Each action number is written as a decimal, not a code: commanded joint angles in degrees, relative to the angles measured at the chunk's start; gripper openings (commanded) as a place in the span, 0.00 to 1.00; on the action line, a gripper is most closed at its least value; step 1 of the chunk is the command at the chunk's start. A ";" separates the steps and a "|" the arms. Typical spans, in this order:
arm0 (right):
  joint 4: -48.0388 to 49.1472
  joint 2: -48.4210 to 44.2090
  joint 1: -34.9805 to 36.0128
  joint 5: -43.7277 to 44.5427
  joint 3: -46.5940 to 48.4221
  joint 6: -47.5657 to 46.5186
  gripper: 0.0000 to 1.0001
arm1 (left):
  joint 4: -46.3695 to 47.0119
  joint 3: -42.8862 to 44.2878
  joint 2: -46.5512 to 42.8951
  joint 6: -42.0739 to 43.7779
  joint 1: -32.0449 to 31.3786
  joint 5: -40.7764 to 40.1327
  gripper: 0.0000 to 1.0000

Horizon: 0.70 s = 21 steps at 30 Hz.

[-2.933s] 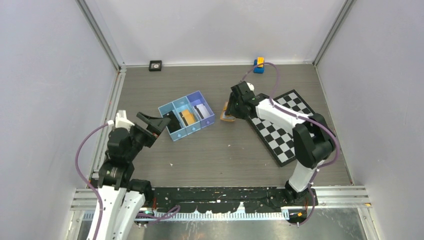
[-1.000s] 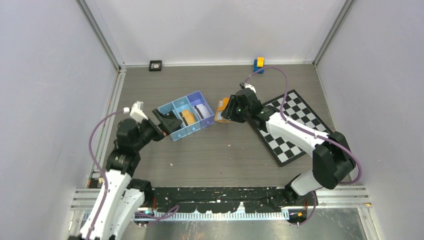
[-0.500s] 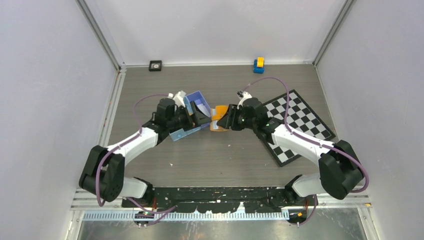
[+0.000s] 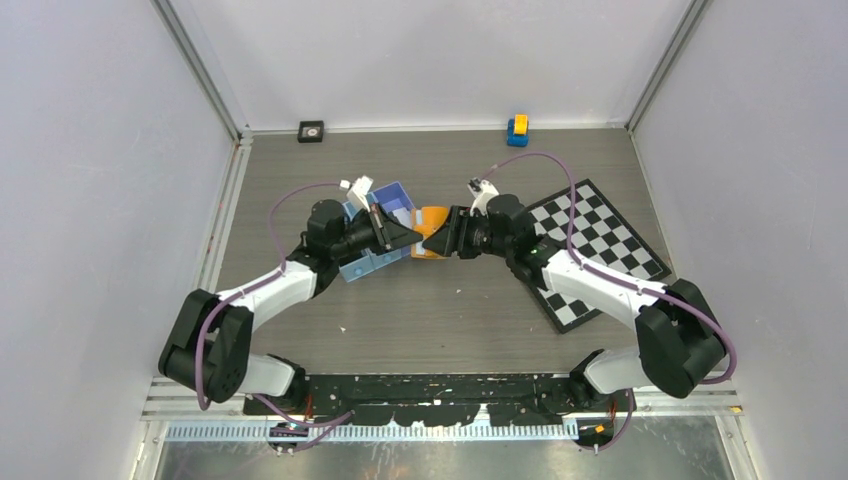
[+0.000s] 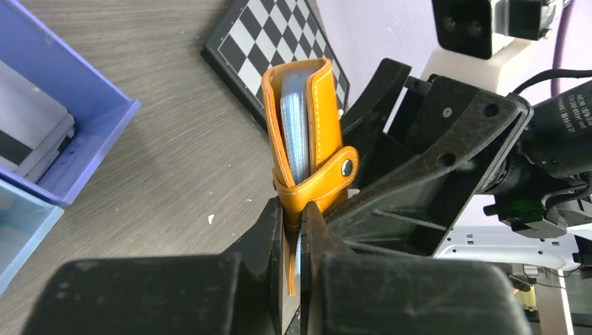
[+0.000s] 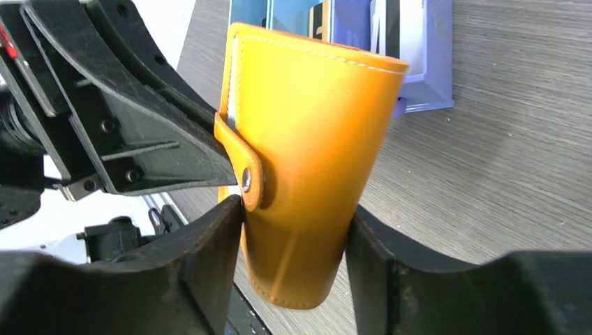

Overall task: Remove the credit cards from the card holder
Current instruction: Pick up the card holder from the center of the board.

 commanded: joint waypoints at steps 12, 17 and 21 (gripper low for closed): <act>19.07 -8.25 -4.71 0.45 -11.00 9.16 0.92 | 22.46 -3.75 0.85 -9.08 2.96 6.95 0.00; 26.66 -10.78 -7.37 -2.17 -15.14 12.95 0.89 | 23.59 -3.88 1.03 -9.95 2.97 7.43 0.00; 27.05 -12.65 -9.26 -2.50 -16.12 14.45 0.78 | 29.24 -4.75 1.59 -13.23 2.93 8.80 0.00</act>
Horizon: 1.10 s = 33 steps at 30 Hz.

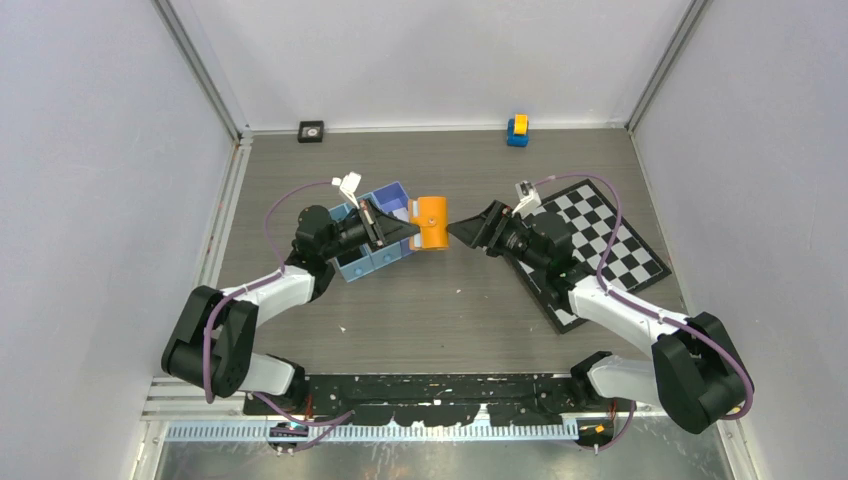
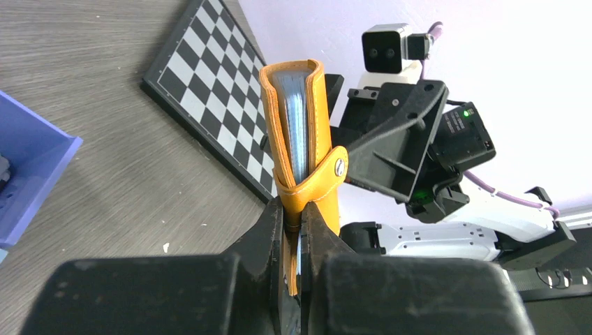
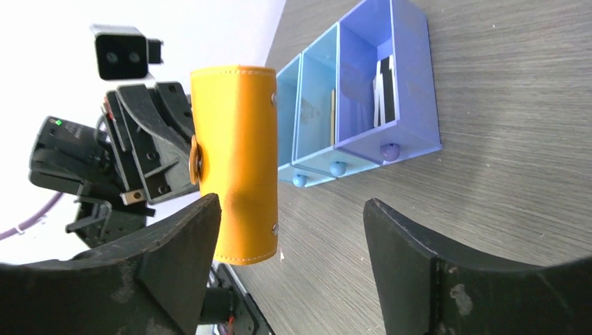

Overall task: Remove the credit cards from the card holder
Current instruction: Pick up the card holder from the center of the board, then open the card holder at the center of the board.

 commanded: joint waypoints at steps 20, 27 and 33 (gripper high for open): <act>21.46 7.05 -1.95 -15.23 1.16 10.68 0.50 | 25.62 -0.40 5.67 -11.74 -0.65 6.88 0.00; 26.77 10.21 -1.54 -18.32 1.98 13.68 0.34 | 24.60 0.14 5.97 -10.97 -1.27 7.06 0.02; 27.61 10.26 -1.41 -18.76 2.09 13.87 0.19 | 16.69 0.34 3.85 -6.72 -1.22 5.98 0.21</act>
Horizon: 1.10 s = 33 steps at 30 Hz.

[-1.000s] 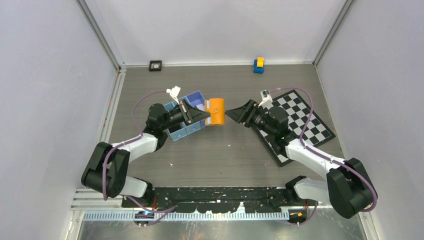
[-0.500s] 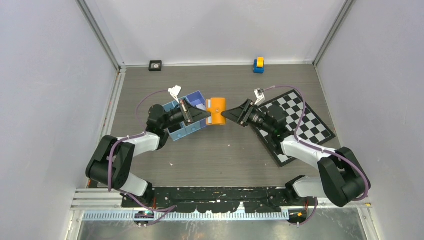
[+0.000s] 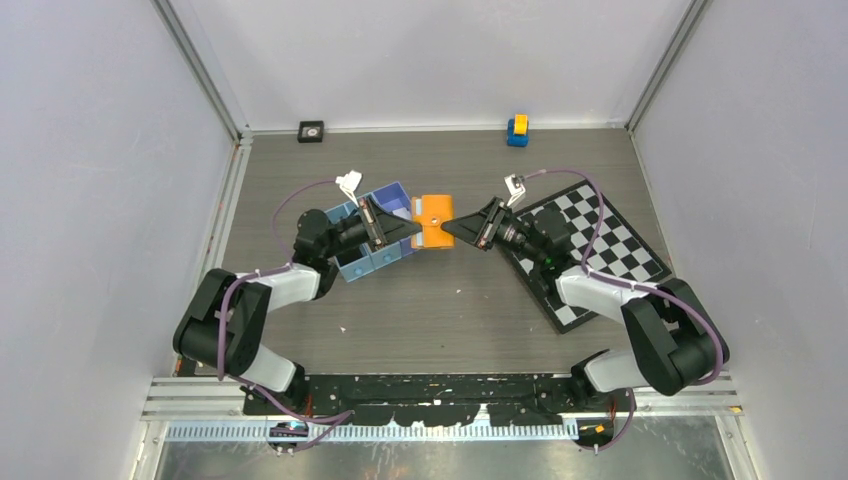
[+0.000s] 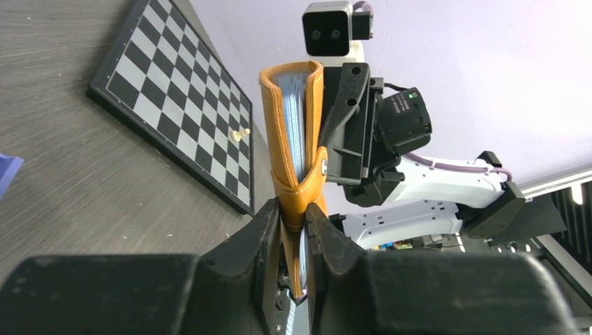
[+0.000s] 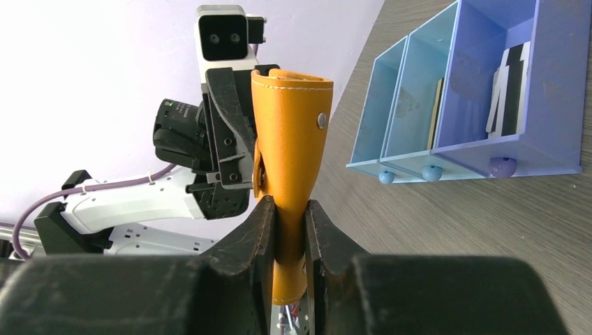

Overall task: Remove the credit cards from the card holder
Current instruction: Open the card holder at the center of the board.

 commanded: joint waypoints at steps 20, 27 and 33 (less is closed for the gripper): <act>-44.12 -7.08 12.36 28.26 14.09 -27.25 0.01 | -61.96 11.35 -20.91 40.11 -12.29 -33.77 0.47; -46.63 -4.82 16.60 31.50 16.57 -30.46 0.01 | -65.14 14.59 -17.05 42.44 -15.39 -35.25 0.51; -47.04 -4.36 18.30 32.64 17.23 -31.53 0.01 | -68.05 16.52 -13.98 42.78 -15.84 -36.05 0.52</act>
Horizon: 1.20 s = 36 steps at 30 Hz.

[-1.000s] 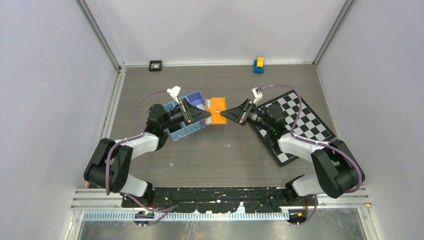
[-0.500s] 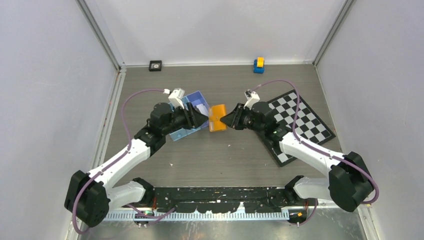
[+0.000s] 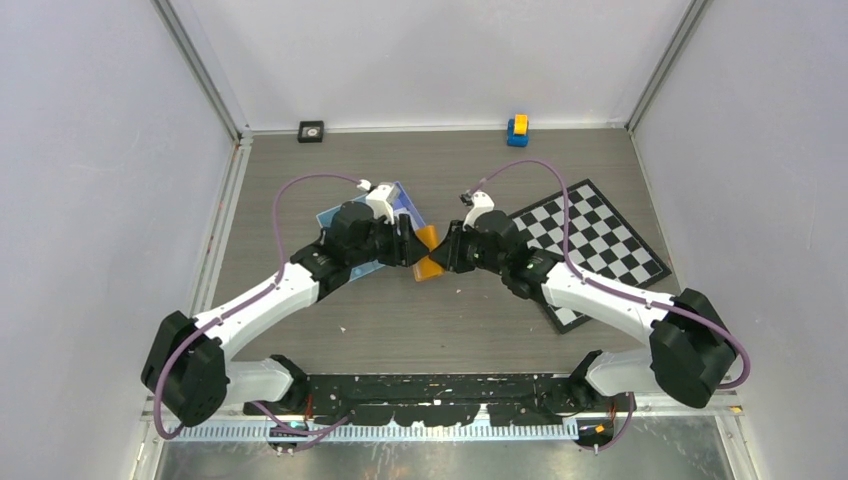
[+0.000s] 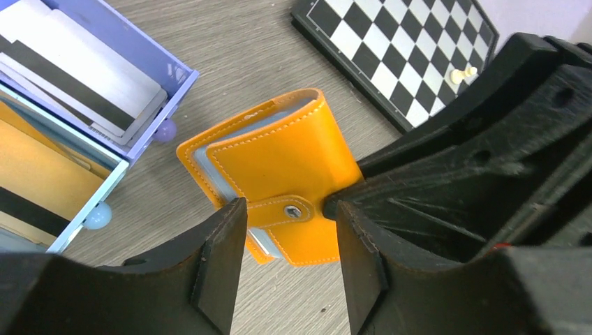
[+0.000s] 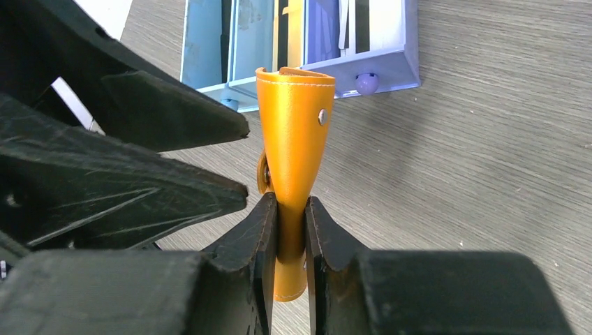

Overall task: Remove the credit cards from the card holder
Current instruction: Open the card holder at the center of the board.

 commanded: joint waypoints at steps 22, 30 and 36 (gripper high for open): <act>2.26 -6.01 0.93 11.09 0.04 -1.45 0.00 | -8.55 6.40 7.42 0.25 0.87 -3.84 0.29; 2.86 -2.65 1.01 4.72 1.59 -2.12 0.01 | 4.33 -0.63 0.31 -0.67 0.81 3.09 0.72; 4.62 -2.20 1.12 0.11 1.35 -2.12 0.01 | 1.78 1.92 4.05 -1.09 0.82 4.10 0.76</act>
